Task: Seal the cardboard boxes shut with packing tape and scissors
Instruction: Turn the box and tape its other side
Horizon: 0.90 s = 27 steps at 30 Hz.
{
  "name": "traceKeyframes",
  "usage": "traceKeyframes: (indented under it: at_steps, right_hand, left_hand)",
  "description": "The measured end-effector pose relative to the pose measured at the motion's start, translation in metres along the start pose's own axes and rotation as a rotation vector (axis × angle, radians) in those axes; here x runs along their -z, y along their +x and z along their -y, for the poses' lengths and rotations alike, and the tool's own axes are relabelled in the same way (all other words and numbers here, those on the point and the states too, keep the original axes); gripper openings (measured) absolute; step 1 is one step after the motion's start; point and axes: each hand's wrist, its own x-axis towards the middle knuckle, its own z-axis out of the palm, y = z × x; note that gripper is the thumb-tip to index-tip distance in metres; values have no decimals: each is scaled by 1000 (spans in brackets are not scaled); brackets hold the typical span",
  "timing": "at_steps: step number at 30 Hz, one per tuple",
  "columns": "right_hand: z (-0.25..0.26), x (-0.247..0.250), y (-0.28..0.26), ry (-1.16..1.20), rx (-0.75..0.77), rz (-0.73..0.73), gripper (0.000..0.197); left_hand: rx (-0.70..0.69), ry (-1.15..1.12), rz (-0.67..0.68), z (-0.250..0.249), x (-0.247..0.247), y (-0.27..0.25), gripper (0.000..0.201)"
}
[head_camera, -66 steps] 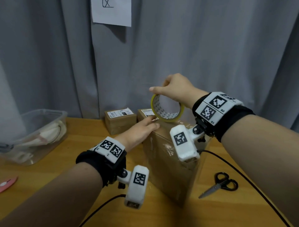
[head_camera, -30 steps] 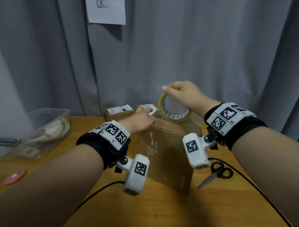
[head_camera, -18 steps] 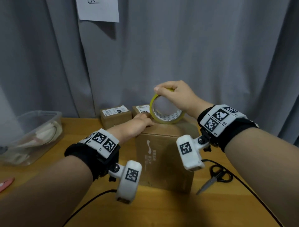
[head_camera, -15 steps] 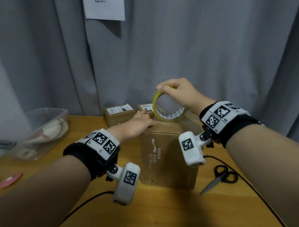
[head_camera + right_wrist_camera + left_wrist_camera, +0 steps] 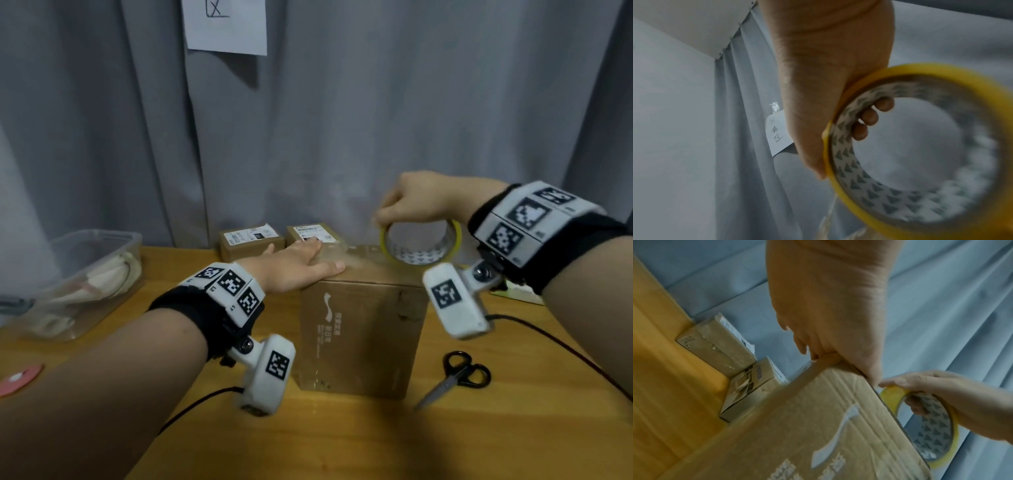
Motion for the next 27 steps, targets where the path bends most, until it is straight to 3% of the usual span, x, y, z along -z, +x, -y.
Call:
traceKeyframes:
  at_steps: [3,6,12,16,21,27]
  right_hand:
    - [-11,-14,-13,153,23,-67,44]
    - [-18,-22,-14,278,-32,-192,38]
    - [-11,-26,-1,155,-60,-306,19]
    - [-11,-25,3,220,-107,-269,33]
    - [2,-24,7,267,-84,-246,35]
    - [-4,-29,-2,289,-59,-252,32]
  left_hand:
    - [6,125,13,-6,5,0,80]
    - [-2,276,22,-17,10,2,85]
    - [-100,325,76,-63,-3,15,110]
    - [-135,216,8,-50,-7,24,108]
    - [-169,135,35,-29,-2,28,108]
    - [-173,121,69,-38,2,26,92]
